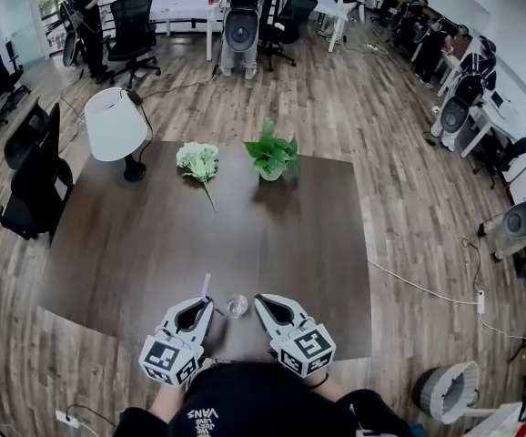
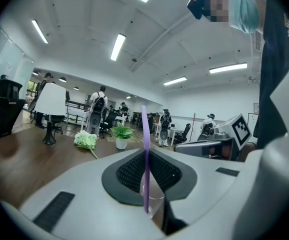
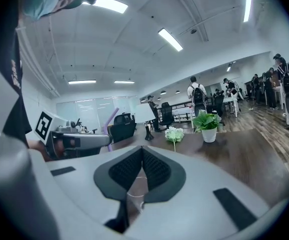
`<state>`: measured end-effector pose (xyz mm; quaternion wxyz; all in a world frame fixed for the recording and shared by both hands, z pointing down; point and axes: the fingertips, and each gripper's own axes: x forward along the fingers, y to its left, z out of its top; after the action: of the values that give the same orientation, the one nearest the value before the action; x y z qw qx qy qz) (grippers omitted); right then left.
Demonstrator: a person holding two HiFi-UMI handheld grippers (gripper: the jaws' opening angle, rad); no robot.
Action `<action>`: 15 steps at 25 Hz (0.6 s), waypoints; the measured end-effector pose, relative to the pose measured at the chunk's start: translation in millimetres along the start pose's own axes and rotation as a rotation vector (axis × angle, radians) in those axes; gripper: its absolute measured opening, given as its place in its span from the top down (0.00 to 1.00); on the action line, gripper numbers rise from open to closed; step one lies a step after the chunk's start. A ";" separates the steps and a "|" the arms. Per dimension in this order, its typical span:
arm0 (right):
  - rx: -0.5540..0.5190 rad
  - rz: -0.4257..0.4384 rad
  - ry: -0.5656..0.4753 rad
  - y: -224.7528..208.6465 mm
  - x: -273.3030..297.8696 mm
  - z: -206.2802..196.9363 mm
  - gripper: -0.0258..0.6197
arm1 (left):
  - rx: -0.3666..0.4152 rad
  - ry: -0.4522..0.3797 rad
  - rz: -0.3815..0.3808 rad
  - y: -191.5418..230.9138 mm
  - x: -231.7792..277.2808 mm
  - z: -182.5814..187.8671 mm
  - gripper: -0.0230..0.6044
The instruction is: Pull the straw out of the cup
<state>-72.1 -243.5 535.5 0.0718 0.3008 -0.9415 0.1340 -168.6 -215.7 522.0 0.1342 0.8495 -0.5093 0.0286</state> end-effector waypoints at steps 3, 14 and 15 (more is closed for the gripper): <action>0.000 0.004 -0.001 0.5 1.4 -0.7 0.93 | 0.017 0.032 -0.007 -3.3 3.8 -8.4 0.91; -0.002 0.013 0.003 1.2 2.0 -2.1 0.93 | 0.019 0.070 -0.037 -12.0 9.0 -23.1 0.91; -0.002 0.017 0.008 1.3 2.3 -2.6 0.93 | 0.016 0.072 -0.038 -12.4 9.4 -24.0 0.91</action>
<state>-74.5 -243.0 538.2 0.0750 0.2921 -0.9439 0.1347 -151.2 -212.0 544.4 0.1464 0.8585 -0.4877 0.0608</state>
